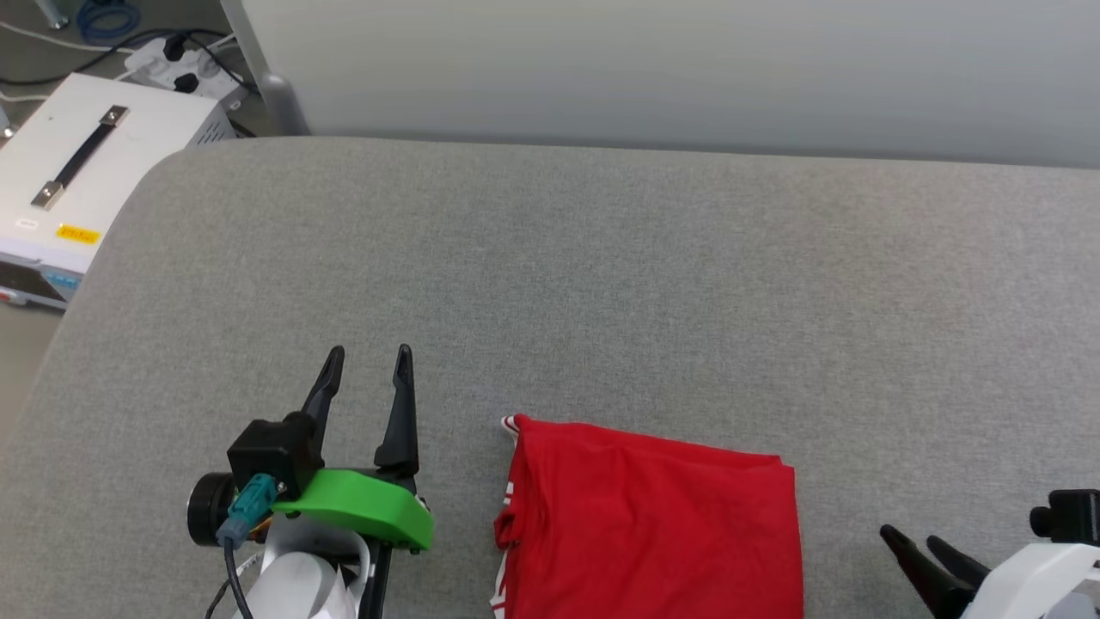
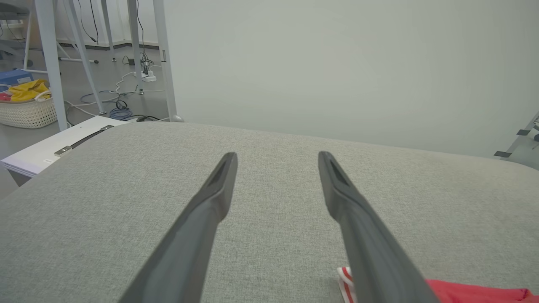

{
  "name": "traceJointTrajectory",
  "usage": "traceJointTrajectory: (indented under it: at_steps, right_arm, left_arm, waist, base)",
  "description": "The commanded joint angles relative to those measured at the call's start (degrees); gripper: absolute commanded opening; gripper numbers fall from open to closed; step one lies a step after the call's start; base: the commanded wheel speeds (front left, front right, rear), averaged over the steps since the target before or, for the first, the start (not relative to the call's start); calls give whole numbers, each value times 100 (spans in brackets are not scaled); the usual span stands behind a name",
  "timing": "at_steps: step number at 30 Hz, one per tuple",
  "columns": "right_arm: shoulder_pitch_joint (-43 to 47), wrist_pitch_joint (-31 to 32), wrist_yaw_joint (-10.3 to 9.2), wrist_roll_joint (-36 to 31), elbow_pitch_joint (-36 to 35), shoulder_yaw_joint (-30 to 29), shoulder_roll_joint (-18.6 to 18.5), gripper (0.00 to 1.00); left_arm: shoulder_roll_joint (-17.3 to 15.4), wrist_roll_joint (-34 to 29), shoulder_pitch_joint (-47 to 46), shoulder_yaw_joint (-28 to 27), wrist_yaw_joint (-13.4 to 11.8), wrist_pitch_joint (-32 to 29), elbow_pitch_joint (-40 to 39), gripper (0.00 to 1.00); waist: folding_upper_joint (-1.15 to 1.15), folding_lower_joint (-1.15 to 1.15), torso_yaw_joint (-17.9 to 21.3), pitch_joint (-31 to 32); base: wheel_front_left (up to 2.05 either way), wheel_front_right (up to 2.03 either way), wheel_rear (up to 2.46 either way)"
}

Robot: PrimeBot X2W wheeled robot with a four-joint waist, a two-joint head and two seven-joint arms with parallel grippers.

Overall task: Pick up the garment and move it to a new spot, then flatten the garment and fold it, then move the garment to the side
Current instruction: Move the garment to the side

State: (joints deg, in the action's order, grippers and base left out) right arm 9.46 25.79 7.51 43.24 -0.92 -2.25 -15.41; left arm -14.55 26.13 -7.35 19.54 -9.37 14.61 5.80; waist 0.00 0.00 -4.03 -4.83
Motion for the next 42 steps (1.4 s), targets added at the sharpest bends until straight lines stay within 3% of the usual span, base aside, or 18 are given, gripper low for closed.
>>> traceJointTrajectory:
  at_steps: [1, 8, 15, 16, 17, 18, 27, 32, 42]
  right_arm:
    - [-117, 121, -2, 145, 48, 106, -14, 100]
    - [-538, 567, -2, 1081, 264, 877, 14, 100]
    - [-823, 820, -2, 1449, 815, 1494, -42, 100]
    - [-840, 864, -2, 1481, 876, 1556, -47, 59]
    - [-865, 903, -2, 1522, 929, 1616, -47, 25]
    - [-886, 920, -2, 1547, 960, 1657, -49, 0]
    - [-1156, 660, -2, 1460, 906, 1919, -264, 0]
    - [-1283, 537, -2, 969, 802, 1935, -563, 0]
    - [-1501, 1008, -2, -617, 671, 1513, -963, 0]
  left_arm:
    - [40, -79, -130, -36, 25, 35, -24, 100]
    - [186, -245, -350, -128, 105, 38, -102, 100]
    - [299, -425, -444, -209, 229, 38, -121, 100]
    - [313, -442, -449, -225, 241, 38, -118, 100]
    - [330, -462, -451, -246, 255, 38, -115, 100]
    - [343, -477, -447, -264, 265, 38, -109, 100]
    - [410, -573, -190, -458, 378, 39, 32, 100]
    - [385, -614, 13, -596, 406, 39, 11, 100]
    - [478, -679, 326, -731, 445, 39, -187, 100]
  waist:
    - [0, 0, -167, -316]
    - [0, 0, -248, -723]
    - [0, 0, -297, -907]
    - [0, 0, -299, -914]
    - [0, 0, -298, -916]
    - [0, 0, -295, -909]
    - [0, 0, -55, -410]
    - [0, 0, 269, -84]
    - [0, 0, 1560, 38]
  base:
    - [0, 0, 0]
    - [0, 0, 0]
    - [0, 0, 0]
    - [0, 0, 0]
    - [0, 0, 0]
    - [0, 0, 0]
    - [0, 0, 0]
    - [0, 0, 0]
    - [0, 0, 0]
